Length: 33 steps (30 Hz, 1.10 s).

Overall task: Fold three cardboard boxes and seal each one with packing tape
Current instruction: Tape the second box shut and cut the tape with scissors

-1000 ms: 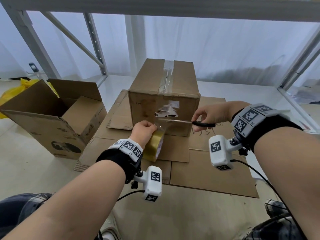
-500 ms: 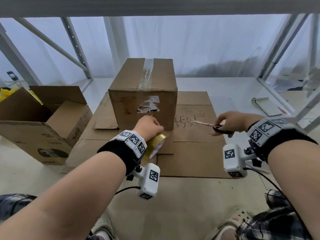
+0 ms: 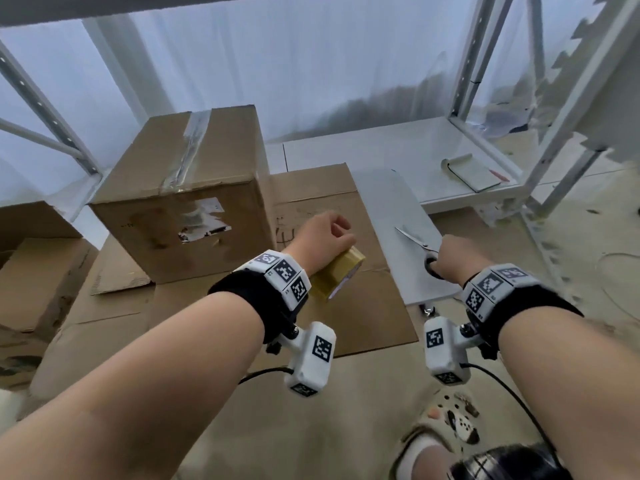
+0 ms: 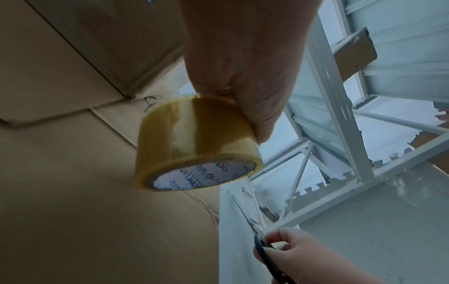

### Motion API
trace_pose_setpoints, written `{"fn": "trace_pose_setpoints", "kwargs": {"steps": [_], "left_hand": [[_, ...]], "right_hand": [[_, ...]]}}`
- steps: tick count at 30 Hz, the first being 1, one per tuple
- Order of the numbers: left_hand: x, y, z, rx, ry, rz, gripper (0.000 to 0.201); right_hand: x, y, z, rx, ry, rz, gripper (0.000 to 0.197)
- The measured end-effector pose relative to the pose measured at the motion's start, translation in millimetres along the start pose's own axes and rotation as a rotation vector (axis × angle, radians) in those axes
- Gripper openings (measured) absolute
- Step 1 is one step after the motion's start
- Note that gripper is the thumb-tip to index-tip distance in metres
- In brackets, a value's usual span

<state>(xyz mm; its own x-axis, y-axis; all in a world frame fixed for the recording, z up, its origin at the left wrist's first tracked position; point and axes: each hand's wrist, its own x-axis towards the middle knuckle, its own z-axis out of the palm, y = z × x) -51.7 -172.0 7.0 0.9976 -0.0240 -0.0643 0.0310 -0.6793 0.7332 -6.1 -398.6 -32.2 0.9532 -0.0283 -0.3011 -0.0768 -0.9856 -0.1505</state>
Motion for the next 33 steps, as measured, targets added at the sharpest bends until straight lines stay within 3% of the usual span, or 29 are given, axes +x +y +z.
{"fn": "trace_pose_setpoints", "kwargs": {"steps": [5,8,11,21,28,33], "left_hand": [[36.0,16.2,19.8,-0.002,-0.032,0.060,0.041],[57.4,29.8,30.3,0.074,-0.032,0.182,0.045],[73.9,40.5,44.7,0.122,-0.063,0.299,0.047],[128.6,29.6,87.4,0.475,-0.062,0.520,0.049],[148.2,14.4,89.1,0.366,-0.101,0.394,0.049],[125.3,15.5,56.0,0.287,0.003,0.404,0.044]], "right_hand": [[16.3,10.9,-0.7,-0.072,-0.069,-0.015,0.018],[21.7,12.5,-9.7,0.005,-0.163,-0.028,0.032],[29.5,16.6,-12.0,0.106,-0.230,-0.015,0.034],[71.3,30.1,-10.4,0.130,-0.044,-0.079,0.031],[89.8,16.6,-6.0,0.148,0.105,-0.098,0.027],[76.1,-8.4,-23.5,0.208,0.185,-0.136,0.026]]}}
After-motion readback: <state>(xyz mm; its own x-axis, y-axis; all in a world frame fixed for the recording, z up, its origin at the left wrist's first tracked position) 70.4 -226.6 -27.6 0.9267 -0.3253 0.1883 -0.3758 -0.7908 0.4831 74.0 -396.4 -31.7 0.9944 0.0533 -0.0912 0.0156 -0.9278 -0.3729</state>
